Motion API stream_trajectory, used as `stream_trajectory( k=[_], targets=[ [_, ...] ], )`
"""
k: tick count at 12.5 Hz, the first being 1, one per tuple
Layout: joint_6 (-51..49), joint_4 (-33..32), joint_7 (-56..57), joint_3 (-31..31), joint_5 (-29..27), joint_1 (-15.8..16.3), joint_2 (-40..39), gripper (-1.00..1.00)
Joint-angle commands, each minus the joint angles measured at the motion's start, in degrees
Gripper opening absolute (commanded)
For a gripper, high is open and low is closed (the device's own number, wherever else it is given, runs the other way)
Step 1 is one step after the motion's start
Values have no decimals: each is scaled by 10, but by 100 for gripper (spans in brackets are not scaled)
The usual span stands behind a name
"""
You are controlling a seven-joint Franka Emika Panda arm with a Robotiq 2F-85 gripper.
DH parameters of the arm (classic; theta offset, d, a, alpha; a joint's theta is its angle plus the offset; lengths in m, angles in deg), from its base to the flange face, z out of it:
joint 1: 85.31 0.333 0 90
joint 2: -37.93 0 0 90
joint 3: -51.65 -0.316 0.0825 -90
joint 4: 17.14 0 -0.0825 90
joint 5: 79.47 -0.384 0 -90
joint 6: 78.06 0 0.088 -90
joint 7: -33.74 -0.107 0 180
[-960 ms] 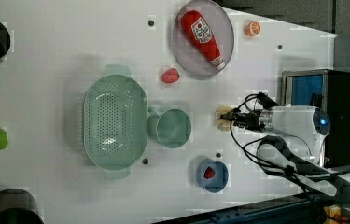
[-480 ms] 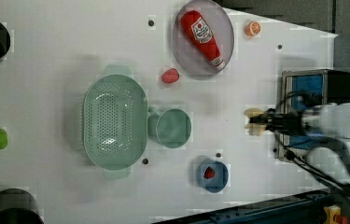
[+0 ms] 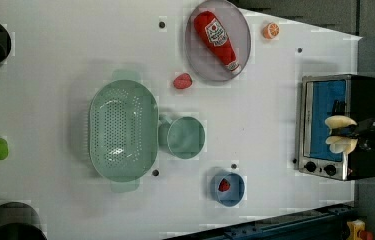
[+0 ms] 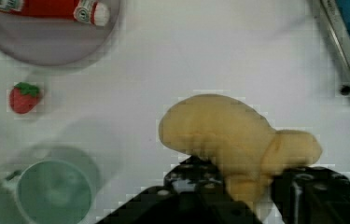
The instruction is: Pick Banana and place it in mug.
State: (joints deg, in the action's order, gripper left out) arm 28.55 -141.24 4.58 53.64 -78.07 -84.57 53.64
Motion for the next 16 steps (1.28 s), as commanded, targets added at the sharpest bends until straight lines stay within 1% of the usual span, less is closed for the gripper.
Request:
stream_trajectory(
  k=[1,3,4,5,6,7,9,11,13,14,15,16],
  targets=[
    [-20,-10,-74,-57,0,19,-22,-34],
    [-19,-10,-140,-100,-15,29,-21,-34],
    [-18,-11,-181,-123,-33,34,-21,-34],
    [-17,-14,-232,-148,-57,36,-22,-34],
    [-5,-25,-311,-186,-91,38,-28,-34],
    [19,-35,-346,-207,-94,38,-36,-34],
    [106,-61,-390,-238,-94,38,-61,-34],
    [203,-94,-436,-256,-92,38,-100,-34],
    [283,-114,-441,-261,-90,38,-146,-34],
    [307,-115,-443,-261,-89,38,-170,-34],
    [309,-115,-444,-259,-88,38,-193,-34],
    [315,-113,-443,-256,-87,38,-215,-29]
  ],
)
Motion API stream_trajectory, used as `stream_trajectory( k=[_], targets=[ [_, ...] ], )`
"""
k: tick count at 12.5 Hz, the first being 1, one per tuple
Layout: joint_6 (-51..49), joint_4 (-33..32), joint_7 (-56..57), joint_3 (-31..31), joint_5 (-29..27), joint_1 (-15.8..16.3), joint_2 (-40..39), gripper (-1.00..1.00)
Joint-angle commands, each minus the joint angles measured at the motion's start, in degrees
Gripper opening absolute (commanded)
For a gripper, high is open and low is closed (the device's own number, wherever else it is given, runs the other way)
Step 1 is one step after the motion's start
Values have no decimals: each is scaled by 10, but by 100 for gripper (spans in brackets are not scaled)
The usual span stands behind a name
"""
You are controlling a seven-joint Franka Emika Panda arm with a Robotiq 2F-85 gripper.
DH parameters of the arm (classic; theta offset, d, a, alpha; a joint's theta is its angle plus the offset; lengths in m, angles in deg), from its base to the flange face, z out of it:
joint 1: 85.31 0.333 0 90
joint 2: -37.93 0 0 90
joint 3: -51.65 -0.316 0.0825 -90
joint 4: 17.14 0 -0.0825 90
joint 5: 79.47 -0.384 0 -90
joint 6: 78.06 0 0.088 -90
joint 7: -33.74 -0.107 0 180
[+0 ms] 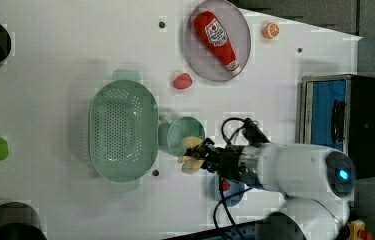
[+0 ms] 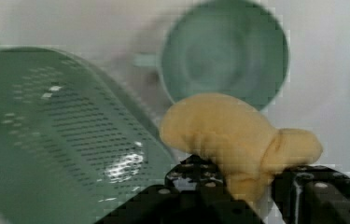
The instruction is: Pick Banana and place it in mug.
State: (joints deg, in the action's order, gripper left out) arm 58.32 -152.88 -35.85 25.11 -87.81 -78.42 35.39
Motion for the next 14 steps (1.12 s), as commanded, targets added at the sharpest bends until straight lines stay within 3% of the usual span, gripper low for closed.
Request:
stream_trajectory(
  k=[1,2,6,10,14],
  targets=[
    [33,3,-39,31,13,-24,-53,-10],
    [74,4,-39,32,13,-24,-72,23],
    [99,5,-40,37,13,-24,-86,99],
    [92,16,-37,54,12,-32,-34,100],
    [-66,70,29,122,12,-46,77,100]
  ],
)
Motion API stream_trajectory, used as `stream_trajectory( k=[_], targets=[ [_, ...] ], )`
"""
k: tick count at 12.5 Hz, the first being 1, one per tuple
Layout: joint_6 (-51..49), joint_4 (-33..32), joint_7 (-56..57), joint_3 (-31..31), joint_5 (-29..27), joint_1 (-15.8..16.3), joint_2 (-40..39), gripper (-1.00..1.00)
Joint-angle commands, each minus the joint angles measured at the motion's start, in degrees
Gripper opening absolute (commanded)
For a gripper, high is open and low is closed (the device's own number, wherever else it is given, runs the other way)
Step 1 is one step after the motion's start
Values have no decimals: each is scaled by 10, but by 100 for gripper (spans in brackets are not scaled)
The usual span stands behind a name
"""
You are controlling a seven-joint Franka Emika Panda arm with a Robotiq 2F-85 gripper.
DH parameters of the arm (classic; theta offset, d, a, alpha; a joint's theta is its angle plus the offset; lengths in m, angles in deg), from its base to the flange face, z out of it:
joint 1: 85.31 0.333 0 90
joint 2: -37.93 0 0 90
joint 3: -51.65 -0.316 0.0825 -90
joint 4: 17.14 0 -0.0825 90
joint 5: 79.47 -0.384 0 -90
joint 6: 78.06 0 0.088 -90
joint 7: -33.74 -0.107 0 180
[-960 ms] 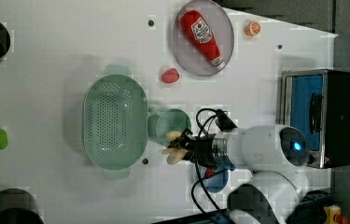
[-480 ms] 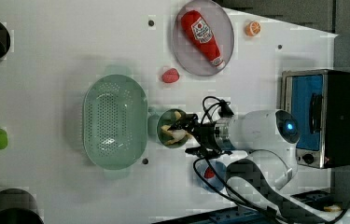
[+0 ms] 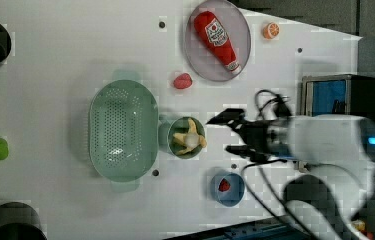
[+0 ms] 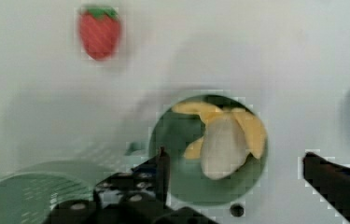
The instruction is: Pick Banana and place it in mug.
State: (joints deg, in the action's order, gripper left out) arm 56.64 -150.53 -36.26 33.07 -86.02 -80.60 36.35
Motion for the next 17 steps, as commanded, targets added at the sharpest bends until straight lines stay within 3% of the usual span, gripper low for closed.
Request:
stream_trajectory(
  k=[1,5,8,10,17],
  targets=[
    [-99,72,34,66,-6,-28,86,100],
    [-307,207,123,165,15,-39,113,100],
    [-391,295,143,217,51,-39,113,100],
    [-425,310,147,223,93,-40,112,100],
    [-426,309,160,223,93,-39,112,100]
  ],
)
